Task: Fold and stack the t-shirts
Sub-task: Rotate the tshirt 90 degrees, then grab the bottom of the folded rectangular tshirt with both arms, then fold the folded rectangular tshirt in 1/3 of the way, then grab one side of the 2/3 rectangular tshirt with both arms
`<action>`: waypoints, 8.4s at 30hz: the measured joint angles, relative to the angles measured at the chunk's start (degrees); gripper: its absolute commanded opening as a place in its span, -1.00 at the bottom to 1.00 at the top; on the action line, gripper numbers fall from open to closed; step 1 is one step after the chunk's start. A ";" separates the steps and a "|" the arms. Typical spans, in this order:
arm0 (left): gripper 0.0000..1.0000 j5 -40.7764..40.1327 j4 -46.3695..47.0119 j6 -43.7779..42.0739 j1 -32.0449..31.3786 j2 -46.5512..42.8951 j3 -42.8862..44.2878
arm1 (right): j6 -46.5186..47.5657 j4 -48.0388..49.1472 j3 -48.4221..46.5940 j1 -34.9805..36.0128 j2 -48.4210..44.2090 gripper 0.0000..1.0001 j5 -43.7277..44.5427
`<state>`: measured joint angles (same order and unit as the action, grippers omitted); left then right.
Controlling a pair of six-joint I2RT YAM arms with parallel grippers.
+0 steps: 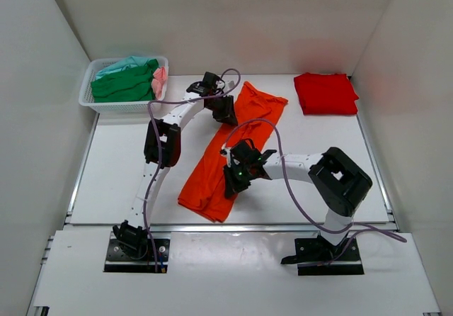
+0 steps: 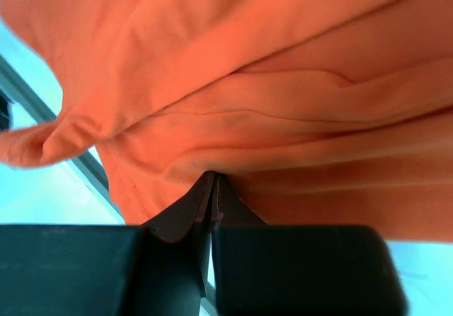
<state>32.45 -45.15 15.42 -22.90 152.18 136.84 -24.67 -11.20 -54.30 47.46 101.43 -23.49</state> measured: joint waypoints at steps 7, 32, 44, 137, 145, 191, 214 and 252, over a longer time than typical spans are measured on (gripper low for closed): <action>-0.35 -0.61 2.10 5.46 1.86 -0.96 -3.08 | 9.18 -11.19 -0.55 -9.11 -1.92 -0.99 -0.81; -0.04 0.24 3.91 14.47 6.69 6.38 18.43 | 15.52 -21.64 -3.10 -10.97 -10.95 -0.39 3.91; -0.01 -8.11 13.22 4.00 -4.94 -64.50 -68.39 | -2.75 -11.52 21.29 -16.48 -37.13 -0.38 6.75; -1.00 -11.56 24.50 15.78 -22.10 -86.88 -112.78 | -8.50 -6.82 28.17 -1.60 -32.94 -1.00 1.86; -1.00 -8.28 22.88 14.16 -11.80 -82.95 -101.29 | -3.52 -13.60 18.75 -10.38 -31.41 -0.99 -3.82; 0.03 -0.26 26.77 11.61 9.38 -30.03 -46.10 | 17.88 -29.05 -48.30 -34.05 24.30 -0.42 -9.81; 0.26 -11.91 42.53 17.59 -0.42 -58.42 -92.24 | -4.72 -2.29 2.08 -21.64 -10.25 -0.06 7.96; -1.00 -21.75 48.74 24.13 -7.85 -76.61 -107.21 | -16.26 1.92 18.86 -11.82 -34.10 -1.00 14.16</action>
<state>10.70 3.60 39.55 -30.74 75.57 29.63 -40.93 -9.28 -35.44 35.64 67.33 -9.32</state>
